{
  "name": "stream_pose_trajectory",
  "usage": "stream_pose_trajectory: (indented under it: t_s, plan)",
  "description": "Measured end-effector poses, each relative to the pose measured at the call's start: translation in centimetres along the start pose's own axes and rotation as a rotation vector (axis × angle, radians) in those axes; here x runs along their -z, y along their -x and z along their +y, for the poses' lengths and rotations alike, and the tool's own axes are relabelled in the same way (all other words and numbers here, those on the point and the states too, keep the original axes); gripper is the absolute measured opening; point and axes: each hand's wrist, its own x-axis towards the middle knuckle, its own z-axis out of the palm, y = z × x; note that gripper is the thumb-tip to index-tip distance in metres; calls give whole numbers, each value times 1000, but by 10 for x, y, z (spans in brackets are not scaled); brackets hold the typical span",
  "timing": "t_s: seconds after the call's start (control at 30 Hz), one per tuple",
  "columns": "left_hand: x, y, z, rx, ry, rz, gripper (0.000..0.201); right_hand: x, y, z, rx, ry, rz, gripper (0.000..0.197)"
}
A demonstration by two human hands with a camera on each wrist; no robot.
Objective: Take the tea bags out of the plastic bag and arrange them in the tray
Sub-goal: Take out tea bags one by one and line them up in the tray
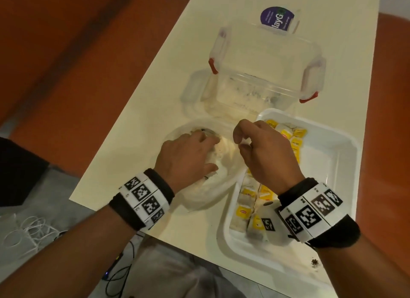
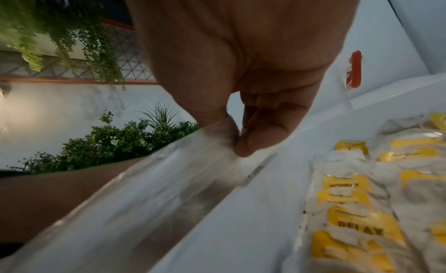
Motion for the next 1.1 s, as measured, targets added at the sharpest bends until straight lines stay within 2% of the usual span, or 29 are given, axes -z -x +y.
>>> stream_pose_trajectory:
  t_s: [0.07,0.17,0.27,0.43,0.8,0.93,1.03,1.1]
  plan:
    - [-6,-7,0,25,20,28,57,1,1,0,-28,-22,-3,22]
    - [-9,-10,-5,37,112,138,31,3,3,3,-55,-38,-2,22]
    - [-10,-8,-9,19,194,127,19,6,3,5,-73,-33,8,20]
    - [-5,-6,-10,45,213,128,15,6,5,5,-85,-28,9,20]
    - [5,3,-9,-7,316,82,33,10,8,7,-86,-40,26,19]
    - [18,16,-11,19,593,62,35,10,10,8,-94,-45,21,19]
    - [24,22,-17,67,799,-3,33,9,12,9,-102,-50,20,18]
    - [29,26,-18,116,1088,-88,30,10,14,10,-110,-50,17,17]
